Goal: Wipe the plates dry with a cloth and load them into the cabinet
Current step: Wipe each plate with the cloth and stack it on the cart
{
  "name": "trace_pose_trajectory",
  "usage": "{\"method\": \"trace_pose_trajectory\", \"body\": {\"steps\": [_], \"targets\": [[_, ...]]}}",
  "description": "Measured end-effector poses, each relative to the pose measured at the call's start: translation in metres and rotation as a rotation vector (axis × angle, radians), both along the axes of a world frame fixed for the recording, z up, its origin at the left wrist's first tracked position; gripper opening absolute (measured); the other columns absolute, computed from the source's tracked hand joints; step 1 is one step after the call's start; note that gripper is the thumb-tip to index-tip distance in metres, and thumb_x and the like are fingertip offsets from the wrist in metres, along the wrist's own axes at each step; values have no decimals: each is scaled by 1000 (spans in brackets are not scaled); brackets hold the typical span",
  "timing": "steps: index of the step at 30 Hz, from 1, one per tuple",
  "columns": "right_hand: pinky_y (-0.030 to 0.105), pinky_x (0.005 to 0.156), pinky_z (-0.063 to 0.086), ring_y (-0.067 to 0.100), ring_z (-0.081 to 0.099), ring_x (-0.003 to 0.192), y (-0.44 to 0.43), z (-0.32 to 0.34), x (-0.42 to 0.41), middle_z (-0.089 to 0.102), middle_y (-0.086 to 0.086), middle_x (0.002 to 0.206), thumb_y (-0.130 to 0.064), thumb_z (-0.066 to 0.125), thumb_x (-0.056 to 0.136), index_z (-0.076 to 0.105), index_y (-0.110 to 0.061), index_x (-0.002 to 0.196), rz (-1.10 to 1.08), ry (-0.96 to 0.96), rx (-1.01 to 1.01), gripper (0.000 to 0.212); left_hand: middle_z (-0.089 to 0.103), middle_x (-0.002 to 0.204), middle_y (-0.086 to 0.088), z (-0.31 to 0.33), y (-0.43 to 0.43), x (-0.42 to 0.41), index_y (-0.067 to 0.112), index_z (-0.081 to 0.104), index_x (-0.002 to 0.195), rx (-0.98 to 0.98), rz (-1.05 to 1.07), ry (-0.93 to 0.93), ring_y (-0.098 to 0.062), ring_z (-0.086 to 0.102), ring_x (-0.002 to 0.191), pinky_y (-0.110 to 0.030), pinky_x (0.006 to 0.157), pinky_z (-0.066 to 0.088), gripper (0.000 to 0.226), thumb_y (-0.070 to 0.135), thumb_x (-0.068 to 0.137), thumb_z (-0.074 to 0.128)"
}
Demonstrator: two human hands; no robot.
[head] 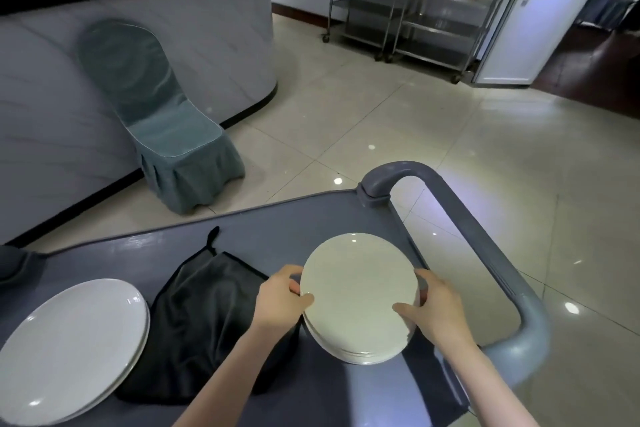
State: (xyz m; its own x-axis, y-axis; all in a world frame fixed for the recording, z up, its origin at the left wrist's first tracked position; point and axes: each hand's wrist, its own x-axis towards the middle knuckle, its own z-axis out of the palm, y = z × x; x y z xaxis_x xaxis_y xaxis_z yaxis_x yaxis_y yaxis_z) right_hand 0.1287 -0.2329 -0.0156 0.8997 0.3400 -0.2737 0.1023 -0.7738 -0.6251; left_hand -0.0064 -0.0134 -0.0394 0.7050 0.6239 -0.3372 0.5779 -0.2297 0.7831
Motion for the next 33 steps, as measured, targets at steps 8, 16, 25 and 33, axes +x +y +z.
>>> {"method": "trace_pose_trajectory", "body": {"steps": [8,16,25,33], "targets": [[26,76,43,21,62,84,37,1,-14,66,2,80,-10,86,71,66,-13,117,42,9,82,51,65,91,-13,9,-1,-12,21,65,101,-350,111,-178,-26,70,80,-47,71,62,36,0,72,69],[27,89,41,22,53,109,65,-3,-20,52,4,118,-22,81,79,56,-22,134,160,-132,-19,61,71,97,-24,9,20,-33,12,60,109,-568,176,-208,-26,73,83,-41,72,63,39,-11,77,61],[25,88,41,24,54,108,108,-12,-42,60,2,115,-23,81,78,59,-22,129,205,-74,23,56,75,98,-15,7,86,-99,17,63,115,-581,285,-258,-24,74,79,-36,70,61,43,-8,79,65],[14,52,48,4,71,72,163,-15,-74,74,-9,85,-24,62,94,66,-24,101,84,352,429,8,76,102,-13,6,114,-151,15,62,122,-612,367,-367,-28,73,93,-35,73,60,39,-4,88,63]]}}
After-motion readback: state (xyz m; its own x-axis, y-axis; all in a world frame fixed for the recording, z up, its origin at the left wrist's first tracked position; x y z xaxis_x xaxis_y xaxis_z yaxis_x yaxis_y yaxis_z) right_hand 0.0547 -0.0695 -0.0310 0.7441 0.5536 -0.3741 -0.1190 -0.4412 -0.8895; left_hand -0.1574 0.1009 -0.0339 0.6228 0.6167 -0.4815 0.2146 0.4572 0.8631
